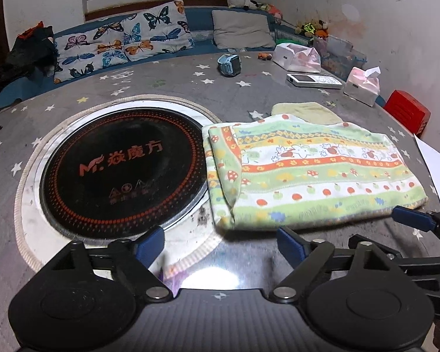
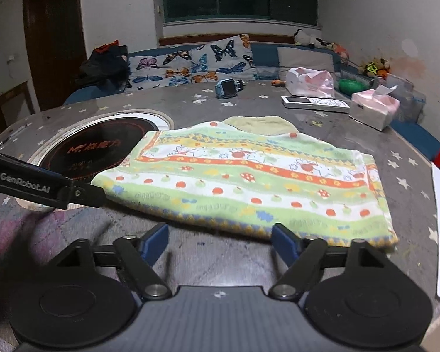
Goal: Fold clothes
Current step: 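Open both grippers and release the folded shirt on the table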
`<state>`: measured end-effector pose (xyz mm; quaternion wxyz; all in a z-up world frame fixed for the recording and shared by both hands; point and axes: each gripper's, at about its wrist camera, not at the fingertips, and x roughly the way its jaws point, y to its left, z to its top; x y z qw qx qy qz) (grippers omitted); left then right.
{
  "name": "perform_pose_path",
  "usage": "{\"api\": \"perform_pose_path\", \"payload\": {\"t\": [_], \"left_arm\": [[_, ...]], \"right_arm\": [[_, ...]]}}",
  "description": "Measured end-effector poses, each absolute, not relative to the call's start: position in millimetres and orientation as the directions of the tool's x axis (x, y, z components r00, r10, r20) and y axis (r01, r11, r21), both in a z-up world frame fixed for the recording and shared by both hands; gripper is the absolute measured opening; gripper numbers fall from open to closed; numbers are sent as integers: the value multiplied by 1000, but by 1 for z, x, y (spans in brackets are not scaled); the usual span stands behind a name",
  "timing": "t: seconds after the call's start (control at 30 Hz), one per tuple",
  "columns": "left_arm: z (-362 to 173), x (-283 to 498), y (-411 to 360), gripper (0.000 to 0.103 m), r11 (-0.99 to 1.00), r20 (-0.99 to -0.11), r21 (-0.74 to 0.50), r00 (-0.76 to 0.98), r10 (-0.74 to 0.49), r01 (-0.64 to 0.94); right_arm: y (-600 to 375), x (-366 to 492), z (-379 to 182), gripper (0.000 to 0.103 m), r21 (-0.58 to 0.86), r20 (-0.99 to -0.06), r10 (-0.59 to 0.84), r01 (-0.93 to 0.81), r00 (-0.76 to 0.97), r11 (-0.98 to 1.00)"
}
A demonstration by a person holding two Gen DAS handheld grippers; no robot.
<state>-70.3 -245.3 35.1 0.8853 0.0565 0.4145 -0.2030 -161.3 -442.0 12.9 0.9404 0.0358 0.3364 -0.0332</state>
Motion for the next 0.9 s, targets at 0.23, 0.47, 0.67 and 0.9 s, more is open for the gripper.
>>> {"api": "perform_pose_path", "payload": {"t": [0.23,0.47,0.67,0.9], "left_arm": [[39,-83,-237,98,915,-736,-43,607,-300,401],[40,-90,-225,101,920,-730,-53,614,-301,388],[38,-92,-218,101,923,-734,-71,607,-304,377],[37,-94,-215,101,923,-733,-76,606,-309,378]], "right_arm": [[-437,-174,13,96,56,-635,-84,154,768,987],[-434,-179,13,97,71,-639,-112,203,761,977],[-429,-182,11,100,72,-642,-119,214,757,974],[-427,-183,11,101,75,-644,-127,228,755,971]]}}
